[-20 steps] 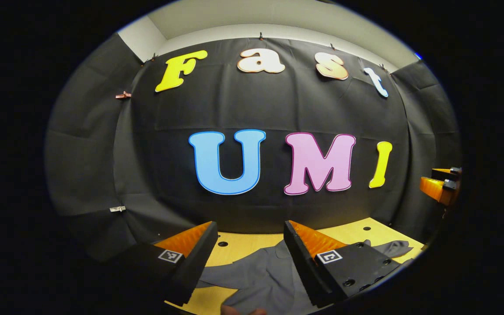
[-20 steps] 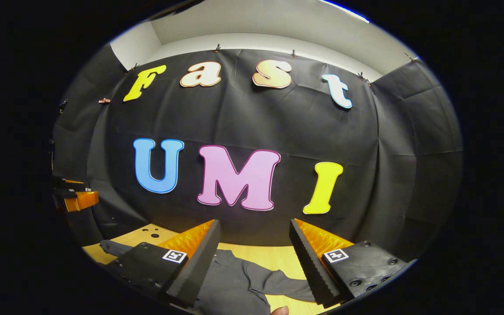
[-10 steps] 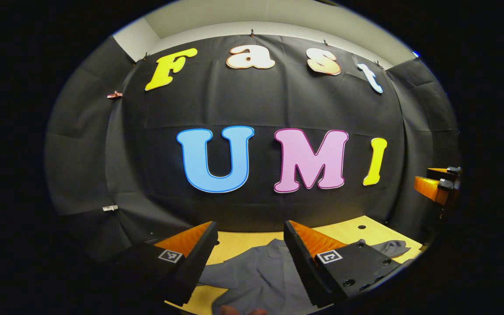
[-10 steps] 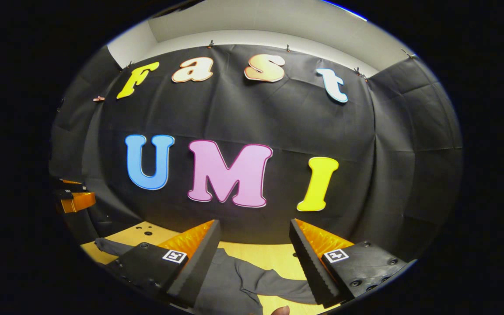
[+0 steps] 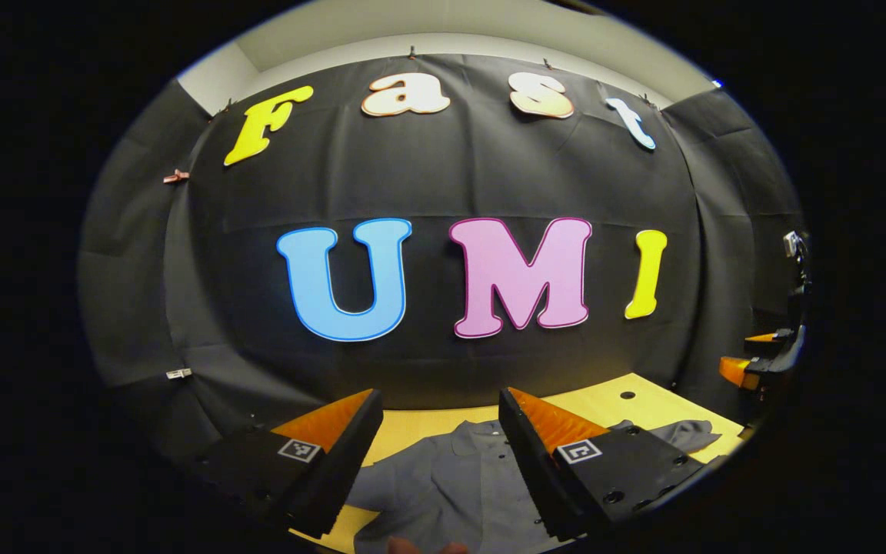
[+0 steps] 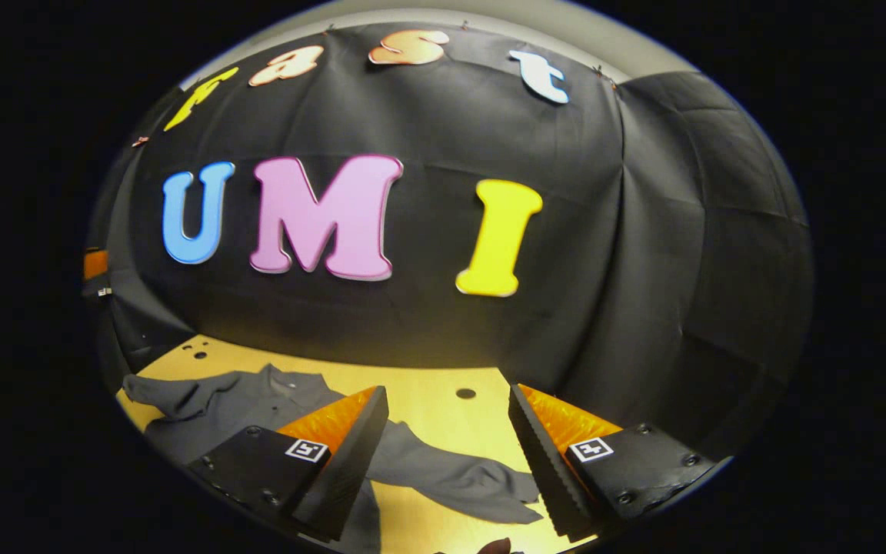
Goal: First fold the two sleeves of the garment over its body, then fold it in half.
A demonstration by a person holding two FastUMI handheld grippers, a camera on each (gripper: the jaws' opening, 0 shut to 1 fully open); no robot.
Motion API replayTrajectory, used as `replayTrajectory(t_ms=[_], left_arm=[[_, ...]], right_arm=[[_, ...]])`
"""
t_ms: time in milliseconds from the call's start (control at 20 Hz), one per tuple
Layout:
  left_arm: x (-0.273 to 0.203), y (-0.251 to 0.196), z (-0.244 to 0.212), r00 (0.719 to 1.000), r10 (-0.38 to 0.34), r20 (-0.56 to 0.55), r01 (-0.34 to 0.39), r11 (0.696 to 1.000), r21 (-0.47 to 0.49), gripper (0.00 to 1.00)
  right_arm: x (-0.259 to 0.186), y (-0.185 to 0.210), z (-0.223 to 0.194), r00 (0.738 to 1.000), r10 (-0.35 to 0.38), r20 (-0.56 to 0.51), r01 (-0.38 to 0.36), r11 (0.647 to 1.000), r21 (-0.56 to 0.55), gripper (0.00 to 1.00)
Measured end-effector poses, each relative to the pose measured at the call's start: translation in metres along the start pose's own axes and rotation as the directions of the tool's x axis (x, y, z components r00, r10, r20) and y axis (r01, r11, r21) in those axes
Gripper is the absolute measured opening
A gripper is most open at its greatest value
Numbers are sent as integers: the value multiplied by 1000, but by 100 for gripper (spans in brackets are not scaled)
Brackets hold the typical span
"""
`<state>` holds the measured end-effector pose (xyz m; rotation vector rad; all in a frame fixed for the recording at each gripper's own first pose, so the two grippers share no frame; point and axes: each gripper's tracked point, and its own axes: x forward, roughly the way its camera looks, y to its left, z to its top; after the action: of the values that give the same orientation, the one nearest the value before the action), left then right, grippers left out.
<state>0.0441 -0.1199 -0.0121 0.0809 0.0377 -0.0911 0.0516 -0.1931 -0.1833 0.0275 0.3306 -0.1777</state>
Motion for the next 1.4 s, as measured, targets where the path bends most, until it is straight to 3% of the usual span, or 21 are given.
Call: replayTrajectory(t_ms=[200, 400, 650, 850, 1000, 1200, 1250, 1300, 1400], left_arm=[[7, -31, -2, 1000, -12, 0, 12, 999, -30, 95], [15, -51, -12, 999, -12, -51, 12, 1000, -7, 94], [25, -64, -24, 993, 37, -112, -38, 999, -3, 93], [31, -81, -33, 989, 33, -144, -30, 999, 23, 94], [35, -88, -40, 984, 45, -170, -40, 999, 32, 94], [36, -92, -44, 979, 75, -190, -67, 997, 45, 94], [34, -93, -45, 978, 78, -193, -70, 996, 49, 94], [32, -93, -44, 977, 82, -196, -73, 996, 55, 94], [28, -93, -44, 977, 90, -195, -78, 995, 65, 94]], right_arm=[[35, -33, -67, 990, -22, -137, 29, 998, 56, 98], [61, -66, -140, 961, -61, -268, 77, 996, 50, 98], [81, -84, -203, 925, -52, -376, 67, 997, 27, 98], [96, -88, -247, 893, -28, -449, 36, 999, 9, 98], [98, -89, -271, 864, -10, -504, 18, 1000, 11, 98], [103, -89, -289, 847, 1, -531, -11, 1000, -15, 98], [99, -89, -298, 831, 3, -556, -24, 999, -31, 98], [103, -88, -295, 847, 1, -532, -17, 1000, -26, 100], [101, -87, -294, 844, 12, -537, -10, 1000, 5, 96]])
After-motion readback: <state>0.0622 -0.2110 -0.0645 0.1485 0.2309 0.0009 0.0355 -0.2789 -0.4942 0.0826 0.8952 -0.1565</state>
